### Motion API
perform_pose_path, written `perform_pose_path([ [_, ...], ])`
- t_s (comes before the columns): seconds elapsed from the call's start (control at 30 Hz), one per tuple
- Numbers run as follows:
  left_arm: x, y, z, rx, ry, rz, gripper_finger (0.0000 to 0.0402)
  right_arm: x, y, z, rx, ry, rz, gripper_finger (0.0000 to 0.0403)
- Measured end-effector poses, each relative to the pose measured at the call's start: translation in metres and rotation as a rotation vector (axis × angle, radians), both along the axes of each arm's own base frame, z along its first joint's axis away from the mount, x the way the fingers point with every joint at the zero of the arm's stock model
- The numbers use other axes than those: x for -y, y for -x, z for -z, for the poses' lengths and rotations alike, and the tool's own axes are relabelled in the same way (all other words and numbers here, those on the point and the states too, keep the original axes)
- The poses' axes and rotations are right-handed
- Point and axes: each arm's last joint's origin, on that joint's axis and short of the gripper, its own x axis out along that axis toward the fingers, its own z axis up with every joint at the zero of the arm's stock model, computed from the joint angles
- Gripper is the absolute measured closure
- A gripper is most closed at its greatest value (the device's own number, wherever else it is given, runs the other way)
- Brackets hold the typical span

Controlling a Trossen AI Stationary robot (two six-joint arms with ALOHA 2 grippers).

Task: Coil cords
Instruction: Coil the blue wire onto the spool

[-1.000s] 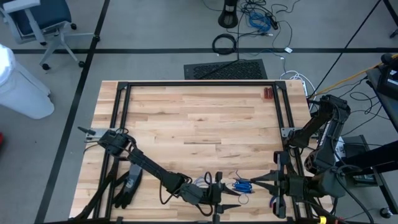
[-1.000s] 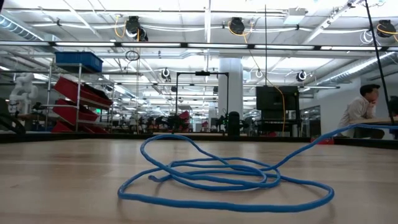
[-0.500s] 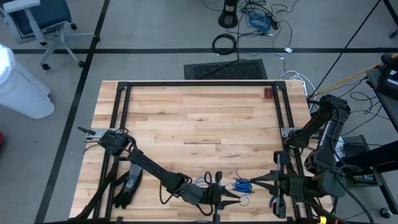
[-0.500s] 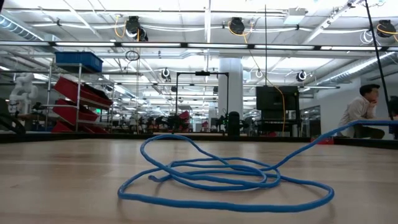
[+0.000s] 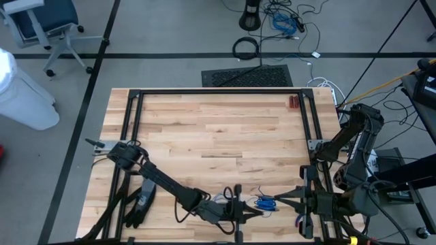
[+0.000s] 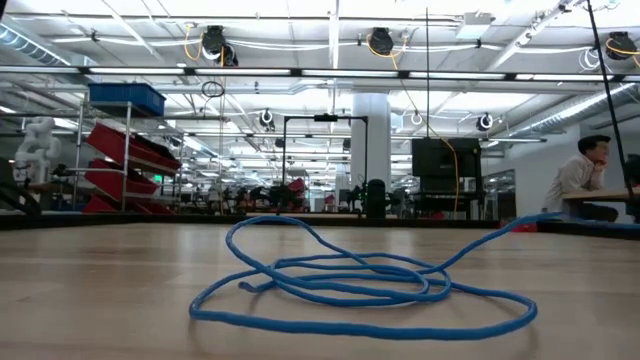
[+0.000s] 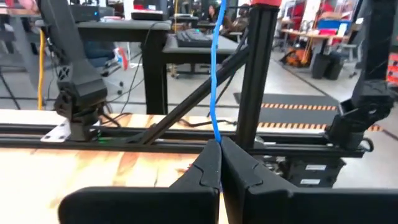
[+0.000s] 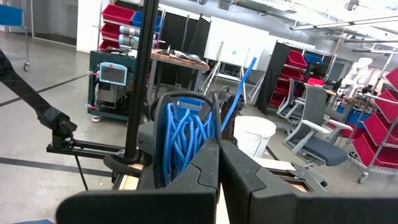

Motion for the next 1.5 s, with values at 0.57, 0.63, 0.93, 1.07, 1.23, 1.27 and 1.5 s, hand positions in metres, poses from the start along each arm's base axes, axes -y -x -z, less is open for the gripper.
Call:
perform_pose_path([
  [0.57,0.002,0.046,-0.047,-0.186,-0.170,-0.180,0.0400,0.000,0.000,0.004,-0.021,0.016,-0.002,0.0403],
  [0.63,0.004,0.055,-0.054,-0.199,-0.192,-0.203,0.0400,0.000,-0.001,0.005,-0.028,0.012,0.000,0.0403],
  [0.93,0.015,0.095,-0.077,-0.233,-0.301,-0.326,0.0400,-0.001,-0.003,0.006,-0.026,-0.001,-0.049,0.0403],
  [1.07,0.022,0.111,-0.089,-0.217,-0.301,-0.316,0.0400,0.002,-0.006,0.007,-0.034,-0.005,-0.035,0.0403],
  [1.23,0.031,0.127,-0.099,-0.192,-0.291,-0.305,0.0400,0.006,-0.014,0.011,-0.053,-0.013,-0.030,0.0403],
  [1.27,0.032,0.130,-0.100,-0.188,-0.296,-0.313,0.0400,0.007,-0.016,0.011,-0.057,-0.015,-0.040,0.0403],
  [1.5,0.039,0.143,-0.106,-0.170,-0.320,-0.337,0.0400,0.011,-0.031,0.019,-0.087,-0.012,-0.095,0.0403],
])
